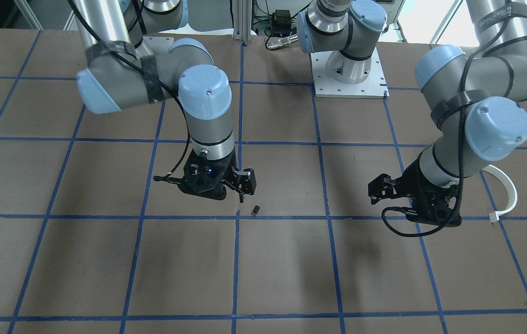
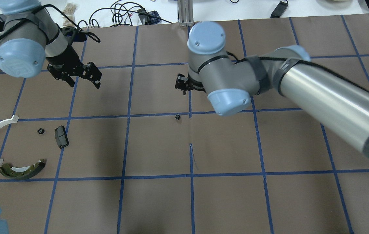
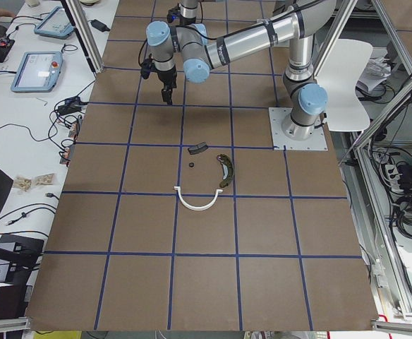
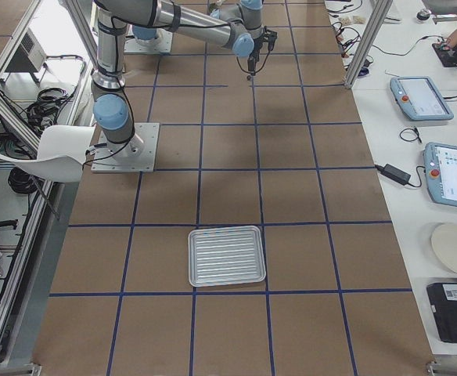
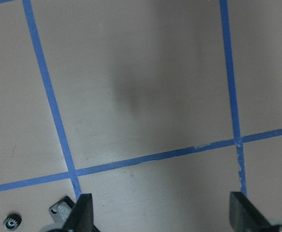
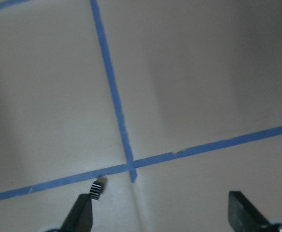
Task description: Place bearing gear from tray to pile
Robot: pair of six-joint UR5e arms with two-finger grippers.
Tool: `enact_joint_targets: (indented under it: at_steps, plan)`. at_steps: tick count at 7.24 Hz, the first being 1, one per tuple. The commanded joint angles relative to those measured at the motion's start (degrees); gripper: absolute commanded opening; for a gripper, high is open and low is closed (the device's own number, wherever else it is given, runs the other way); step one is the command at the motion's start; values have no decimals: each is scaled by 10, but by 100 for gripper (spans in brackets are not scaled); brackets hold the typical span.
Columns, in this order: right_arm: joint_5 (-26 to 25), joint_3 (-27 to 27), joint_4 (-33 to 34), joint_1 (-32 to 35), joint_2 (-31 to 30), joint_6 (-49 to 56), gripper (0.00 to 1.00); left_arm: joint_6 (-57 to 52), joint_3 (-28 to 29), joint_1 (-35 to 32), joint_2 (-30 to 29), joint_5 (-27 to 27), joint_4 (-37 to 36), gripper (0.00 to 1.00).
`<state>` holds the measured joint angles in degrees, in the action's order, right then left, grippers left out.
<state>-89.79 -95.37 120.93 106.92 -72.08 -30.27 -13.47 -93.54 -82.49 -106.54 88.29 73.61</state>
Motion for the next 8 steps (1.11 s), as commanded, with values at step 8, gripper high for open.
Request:
enact_joint_targets:
  at_steps: [8]
  plan:
    - [-4, 32, -302, -134, -226, 305, 100, 224, -32, -268, -143, -7, -182, 100]
